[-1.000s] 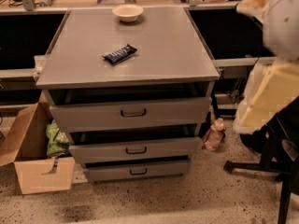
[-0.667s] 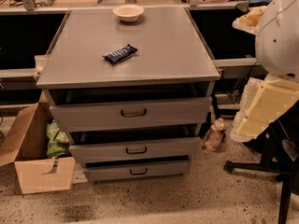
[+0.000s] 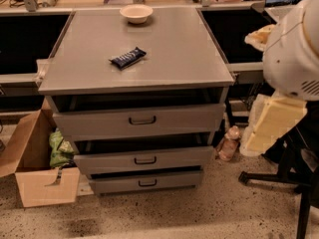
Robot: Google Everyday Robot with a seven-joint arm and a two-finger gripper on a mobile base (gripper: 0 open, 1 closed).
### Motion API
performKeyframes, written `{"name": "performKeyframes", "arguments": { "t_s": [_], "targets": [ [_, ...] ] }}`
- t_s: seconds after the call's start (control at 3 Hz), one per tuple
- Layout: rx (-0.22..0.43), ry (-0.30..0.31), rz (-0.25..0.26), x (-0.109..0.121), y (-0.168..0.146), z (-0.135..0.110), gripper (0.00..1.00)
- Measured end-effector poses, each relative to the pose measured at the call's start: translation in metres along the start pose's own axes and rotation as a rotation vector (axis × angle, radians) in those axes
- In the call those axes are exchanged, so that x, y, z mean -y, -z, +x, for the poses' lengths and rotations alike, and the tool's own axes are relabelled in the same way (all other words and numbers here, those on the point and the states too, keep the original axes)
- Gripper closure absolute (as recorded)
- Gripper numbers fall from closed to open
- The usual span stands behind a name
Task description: Open middle drawer
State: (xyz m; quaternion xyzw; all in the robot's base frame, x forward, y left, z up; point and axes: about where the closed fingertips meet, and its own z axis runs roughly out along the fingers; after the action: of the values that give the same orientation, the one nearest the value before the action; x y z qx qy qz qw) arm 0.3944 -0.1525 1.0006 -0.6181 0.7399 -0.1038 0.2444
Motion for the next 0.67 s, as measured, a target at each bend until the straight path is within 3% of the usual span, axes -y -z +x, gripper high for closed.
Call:
{"name": "performKeyframes", "arguments": {
  "t_s": [0.33,0.67],
  "targets": [
    [0.018,-0.100,-0.108,-0.018,-0.109,0.050,0.00],
    [0.040,-0.156,-0.190,-0.031,-0.178,0.075,0.00]
  ]
}}
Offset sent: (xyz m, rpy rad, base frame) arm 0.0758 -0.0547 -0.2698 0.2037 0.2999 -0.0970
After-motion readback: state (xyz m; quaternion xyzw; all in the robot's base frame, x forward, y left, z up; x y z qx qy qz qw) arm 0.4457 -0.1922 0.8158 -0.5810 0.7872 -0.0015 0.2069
